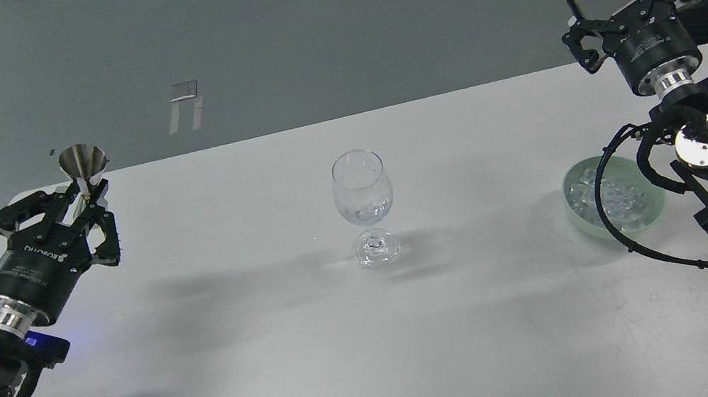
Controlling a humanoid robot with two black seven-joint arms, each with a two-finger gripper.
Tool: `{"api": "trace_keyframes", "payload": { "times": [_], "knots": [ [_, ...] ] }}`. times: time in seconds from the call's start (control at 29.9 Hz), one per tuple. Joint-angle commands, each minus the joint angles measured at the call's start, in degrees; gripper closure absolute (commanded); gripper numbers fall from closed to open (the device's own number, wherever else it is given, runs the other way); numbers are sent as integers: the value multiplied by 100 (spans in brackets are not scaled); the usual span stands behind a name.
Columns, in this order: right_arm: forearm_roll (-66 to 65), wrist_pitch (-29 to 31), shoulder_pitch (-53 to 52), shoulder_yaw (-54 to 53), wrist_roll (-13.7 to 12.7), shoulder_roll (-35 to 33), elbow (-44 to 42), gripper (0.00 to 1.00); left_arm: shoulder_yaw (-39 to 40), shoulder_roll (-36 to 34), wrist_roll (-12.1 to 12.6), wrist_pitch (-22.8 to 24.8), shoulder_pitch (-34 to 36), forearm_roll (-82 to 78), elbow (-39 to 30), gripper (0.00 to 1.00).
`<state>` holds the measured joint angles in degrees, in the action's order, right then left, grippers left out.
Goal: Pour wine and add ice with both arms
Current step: 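Lower the jigger onto the table, open the left gripper, withdraw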
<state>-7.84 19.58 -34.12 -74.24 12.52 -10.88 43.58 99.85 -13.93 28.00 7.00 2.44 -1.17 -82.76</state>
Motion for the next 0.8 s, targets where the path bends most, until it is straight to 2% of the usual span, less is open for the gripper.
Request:
{"api": "trace_keyframes", "payload": {
  "times": [0.0,0.23,0.37,0.43,0.57,0.67,0.77],
  "knots": [
    [-16,-103,203,-3,13,-28,273,0,17,136,0,-145,-120,318,111,75],
    [-7,-121,406,-46,13,-177,344,0,96,180,0,-304,-218,415,435,75],
    [-7,-121,555,-73,13,-177,396,0,87,180,-22,-760,-209,669,454,75],
    [-7,-121,591,-73,13,-177,388,0,96,180,-75,-761,-191,679,533,75],
    [2,-130,634,-82,13,-177,423,0,104,162,-417,-595,-87,697,830,74],
    [2,-130,740,-82,22,-142,502,0,105,162,-497,-183,2,810,1129,74],
    [2,-139,749,-82,40,-133,502,0,87,180,-541,-14,2,837,1270,74]
  ]
}}
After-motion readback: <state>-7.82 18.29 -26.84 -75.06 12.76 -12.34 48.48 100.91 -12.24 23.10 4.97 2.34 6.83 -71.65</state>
